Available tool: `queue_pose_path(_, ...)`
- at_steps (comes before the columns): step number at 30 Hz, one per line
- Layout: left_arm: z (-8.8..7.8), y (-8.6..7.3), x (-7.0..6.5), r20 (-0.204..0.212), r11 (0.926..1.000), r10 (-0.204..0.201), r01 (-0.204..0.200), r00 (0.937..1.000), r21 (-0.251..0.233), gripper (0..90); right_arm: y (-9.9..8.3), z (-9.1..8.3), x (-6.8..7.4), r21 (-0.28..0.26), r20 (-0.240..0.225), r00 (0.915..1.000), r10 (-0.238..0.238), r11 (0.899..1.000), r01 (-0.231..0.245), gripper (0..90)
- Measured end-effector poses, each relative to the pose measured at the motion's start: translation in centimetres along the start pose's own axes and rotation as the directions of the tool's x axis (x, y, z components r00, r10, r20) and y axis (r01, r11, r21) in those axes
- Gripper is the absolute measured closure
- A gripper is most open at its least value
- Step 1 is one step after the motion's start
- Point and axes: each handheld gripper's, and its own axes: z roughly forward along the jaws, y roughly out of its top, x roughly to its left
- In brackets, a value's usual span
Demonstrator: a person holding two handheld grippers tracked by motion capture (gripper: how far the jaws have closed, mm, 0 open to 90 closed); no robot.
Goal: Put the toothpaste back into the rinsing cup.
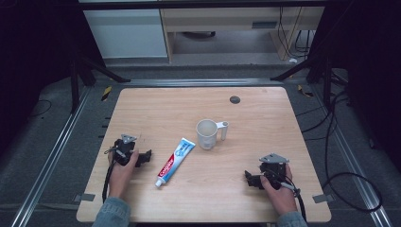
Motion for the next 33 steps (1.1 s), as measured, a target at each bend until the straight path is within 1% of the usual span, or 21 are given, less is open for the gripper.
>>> queue_pose_path(5, -0.2, 0.1, 0.0, -0.002, 0.9999, -0.008, 0.008, 1.0, 0.012, 0.9, 0.0, 0.0, 0.0, 0.0, 0.002, 1.0, -0.001, 1.0, 0.001, 0.4)
queue_pose_path(6, -0.6, 0.3, -0.1, -0.009, 0.9998, -0.016, 0.016, 0.9998, 0.015, 5.5, 0.0, 0.0, 0.0, -0.001, -0.001, 1.0, -0.001, 1.0, 0.001, 0.4)
queue_pose_path(7, -1.0, 0.5, -0.2, -0.008, 0.9996, -0.024, 0.024, 0.9997, 0.012, 5.5, 0.0, 0.0, 0.0, -0.001, -0.001, 1.0, -0.001, 1.0, 0.001, 0.4)
queue_pose_path(8, -2.1, 1.0, -0.4, 0.019, 0.9989, -0.031, 0.03, 0.9994, 0.036, 5.4, 0.0, 0.0, 0.0, 0.0, 0.001, 1.0, -0.002, 1.0, 0.002, 0.4)
queue_pose_path(9, -2.1, 1.0, -0.4, 0.019, 0.9989, -0.031, 0.03, 0.9994, 0.036, 5.4, 0.0, 0.0, 0.0, 0.0, 0.001, 1.0, -0.002, 1.0, 0.002, 0.4)
queue_pose_path(11, -3.2, 1.8, -0.8, 0.023, 0.9977, -0.014, 0.013, 0.9996, 0.067, 5.0, 0.0, 0.0, 0.0, 0.0, 0.0, 1.0, 0.0, 1.0, 0.0, 0.4)
queue_pose_path(12, -4.3, 2.5, -1.3, 0.02, 0.9966, 0.003, -0.005, 0.9998, 0.082, 4.0, 0.0, 0.0, 0.0, -0.001, -0.001, 1.0, -0.001, 1.0, 0.001, 0.4)
queue_pose_path(13, -4.3, 2.5, -1.3, 0.02, 0.9966, 0.003, -0.005, 0.9998, 0.082, 4.1, 0.0, 0.0, 0.0, -0.001, -0.001, 1.0, -0.001, 1.0, 0.001, 0.4)
queue_pose_path(15, -5.2, 3.0, -1.6, 0.075, 0.9965, -0.009, 0.002, 0.9971, 0.084, 4.5, 0.0, 0.0, 0.0, 0.0, 0.001, 1.0, -0.003, 1.0, 0.003, 0.4)
queue_pose_path(16, -5.6, 3.2, -1.8, 0.122, 0.9965, -0.017, 0.007, 0.9924, 0.084, 4.2, 0.0, 0.0, 0.0, 0.001, 0.002, 1.0, -0.002, 1.0, 0.002, 0.4)
queue_pose_path(17, -5.9, 3.4, -2.0, 0.136, 0.996, -0.009, -0.003, 0.9907, 0.089, 3.5, 0.0, 0.0, 0.0, 0.0, 0.0, 1.0, -0.001, 1.0, 0.001, 0.4)
queue_pose_path(19, -6.5, 3.8, -2.7, 0.129, 0.9933, 0.023, -0.037, 0.9914, 0.109, 4.1, 0.0, 0.0, 0.0, 0.001, -0.002, 1.0, 0.002, 1.0, -0.002, 0.4)
queue_pose_path(21, -7.1, 4.2, -3.5, 0.131, 0.9908, 0.058, -0.073, 0.9897, 0.114, 4.0, 0.0, 0.0, 0.0, 0.0, 0.0, 1.0, -0.002, 1.0, 0.002, 0.3)
queue_pose_path(23, -7.5, 4.6, -4.4, 0.133, 0.9875, 0.093, -0.108, 0.9867, 0.115, 4.2, 0.0, 0.0, 0.0, 0.0, -0.001, 1.0, -0.002, 1.0, 0.002, 0.4)
queue_pose_path(24, -7.6, 5.1, -5.1, 0.161, 0.9843, 0.105, -0.126, 0.9814, 0.124, 4.7, 0.0, 0.0, 0.0, 0.0, 0.0, 1.0, -0.002, 1.0, 0.002, 0.4)
queue_pose_path(25, -7.6, 5.1, -5.1, 0.161, 0.9843, 0.105, -0.126, 0.9814, 0.124, 4.7, 0.0, 0.0, 0.0, 0.0, 0.0, 1.0, -0.002, 1.0, 0.002, 0.4)
queue_pose_path(27, -7.4, 5.4, -5.8, 0.168, 0.9764, 0.133, -0.159, 0.9767, 0.147, 4.8, 0.0, 0.0, 0.0, 0.0, 0.0, 1.0, -0.002, 1.0, 0.002, 0.4)
queue_pose_path(28, -7.2, 5.8, -6.2, 0.172, 0.9702, 0.149, -0.178, 0.9737, 0.165, 5.2, 0.0, 0.0, 0.0, 0.0, 0.0, 1.0, -0.002, 1.0, 0.002, 0.4)
queue_pose_path(29, -7.2, 5.8, -6.2, 0.172, 0.9702, 0.149, -0.178, 0.9737, 0.165, 5.2, 0.0, 0.0, 0.0, 0.0, 0.0, 1.0, -0.002, 1.0, 0.002, 0.4)
queue_pose_path(32, -7.0, 6.4, -7.1, 0.185, 0.9608, 0.174, -0.208, 0.9672, 0.183, 5.3, 0.0, 0.0, 0.0, 0.0, 0.0, 1.0, -0.001, 1.0, 0.001, 0.4)
queue_pose_path(33, -7.0, 6.4, -7.1, 0.185, 0.9608, 0.174, -0.208, 0.9672, 0.183, 5.5, 0.0, 0.0, 0.0, 0.0, 0.0, 1.0, -0.001, 1.0, 0.001, 0.4)
